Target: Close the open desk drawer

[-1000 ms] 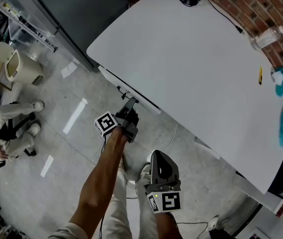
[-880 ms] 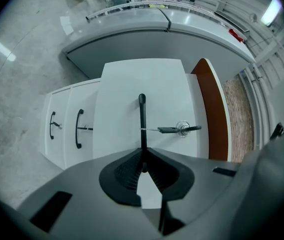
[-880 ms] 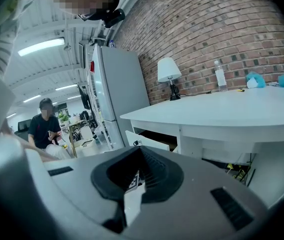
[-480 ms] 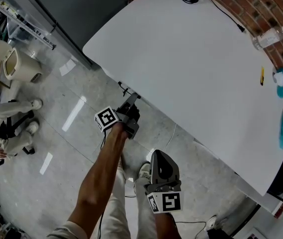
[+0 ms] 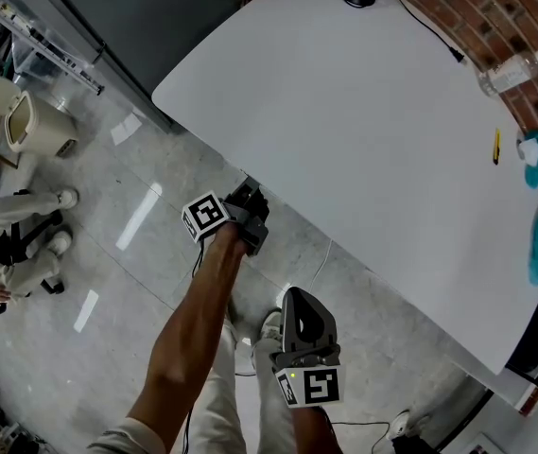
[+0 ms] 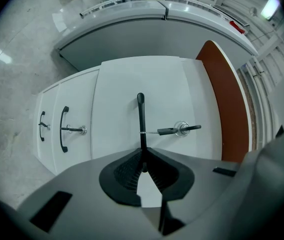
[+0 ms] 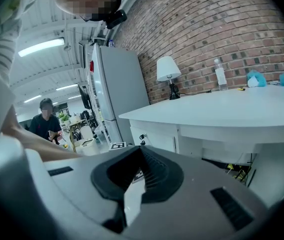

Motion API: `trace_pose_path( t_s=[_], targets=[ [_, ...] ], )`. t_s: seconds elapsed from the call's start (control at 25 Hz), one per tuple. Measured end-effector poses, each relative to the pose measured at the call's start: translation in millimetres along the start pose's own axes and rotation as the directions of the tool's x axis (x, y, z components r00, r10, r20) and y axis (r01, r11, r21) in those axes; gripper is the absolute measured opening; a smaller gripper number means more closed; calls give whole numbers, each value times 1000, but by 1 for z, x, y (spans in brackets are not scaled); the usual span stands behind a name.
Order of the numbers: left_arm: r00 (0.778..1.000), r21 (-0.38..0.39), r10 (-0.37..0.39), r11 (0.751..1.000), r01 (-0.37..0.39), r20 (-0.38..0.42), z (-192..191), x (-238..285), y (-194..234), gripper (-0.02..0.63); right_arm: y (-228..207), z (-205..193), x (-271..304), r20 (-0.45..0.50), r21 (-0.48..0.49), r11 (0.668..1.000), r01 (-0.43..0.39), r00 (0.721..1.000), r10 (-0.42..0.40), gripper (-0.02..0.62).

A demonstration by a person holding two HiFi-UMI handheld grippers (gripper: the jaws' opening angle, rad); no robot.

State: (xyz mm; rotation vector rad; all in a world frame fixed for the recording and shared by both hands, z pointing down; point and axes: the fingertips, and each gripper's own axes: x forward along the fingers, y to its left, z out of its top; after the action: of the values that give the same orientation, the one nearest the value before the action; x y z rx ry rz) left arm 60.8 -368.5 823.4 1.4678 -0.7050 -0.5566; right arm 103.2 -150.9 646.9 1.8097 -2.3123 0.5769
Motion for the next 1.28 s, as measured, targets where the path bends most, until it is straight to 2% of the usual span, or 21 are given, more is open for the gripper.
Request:
trace_pose_path(
  t_s=[1.08,1.28],
  targets=[
    [999,-7,46,999,-46,-4,0,20,4,31,5,2,0,-3,-8,1000,2,1000,-2,2],
    [1000,-26,29,999,-29,-3,1,20,5,32,11,8,4,10,-8,1000,-9,1000,9,2]
  ],
)
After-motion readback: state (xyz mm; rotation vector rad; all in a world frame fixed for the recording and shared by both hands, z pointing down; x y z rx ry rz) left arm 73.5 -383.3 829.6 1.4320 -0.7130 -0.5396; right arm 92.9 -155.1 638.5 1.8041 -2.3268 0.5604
